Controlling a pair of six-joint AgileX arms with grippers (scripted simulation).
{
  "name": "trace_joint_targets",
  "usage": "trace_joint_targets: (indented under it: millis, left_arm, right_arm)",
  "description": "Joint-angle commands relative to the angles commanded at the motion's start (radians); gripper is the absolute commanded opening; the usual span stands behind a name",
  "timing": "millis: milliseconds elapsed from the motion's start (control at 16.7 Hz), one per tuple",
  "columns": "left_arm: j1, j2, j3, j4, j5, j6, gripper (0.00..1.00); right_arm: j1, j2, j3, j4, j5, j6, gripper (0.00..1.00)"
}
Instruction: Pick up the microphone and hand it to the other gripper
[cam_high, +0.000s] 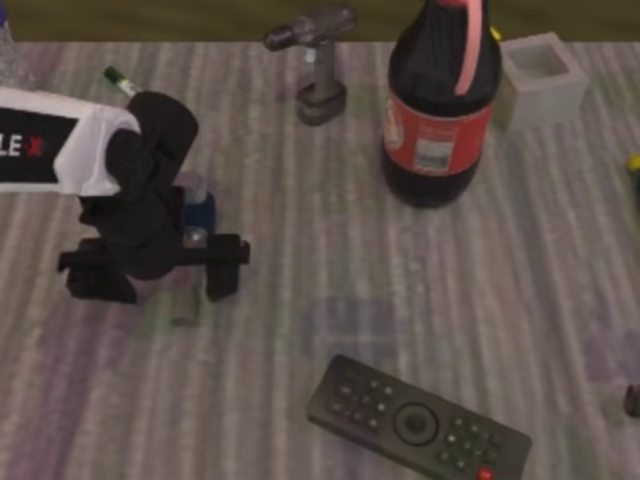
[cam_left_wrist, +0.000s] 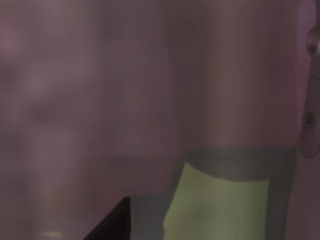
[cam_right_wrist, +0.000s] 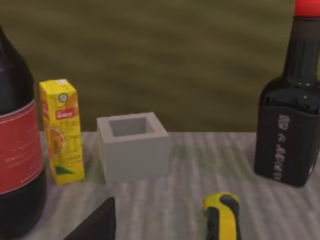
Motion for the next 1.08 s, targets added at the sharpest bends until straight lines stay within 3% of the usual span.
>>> trace_joint_targets:
  millis: [540,1020,1080]
  left_arm:
    - [0.000,0.000,0.000,0.000,0.000,0.000,0.02]
    - [0.000,0.000,0.000,0.000,0.000,0.000,0.00]
    - [0.010,-0.054,0.007,-0.042,-0.067,0.046,0.00]
  right_arm:
    - [0.000,0.000,0.000,0.000,0.000,0.000,1.00]
    - [0.000,0.000,0.000,0.000,0.000,0.000,1.00]
    - [0.000,0.000,0.000,0.000,0.000,0.000,1.00]
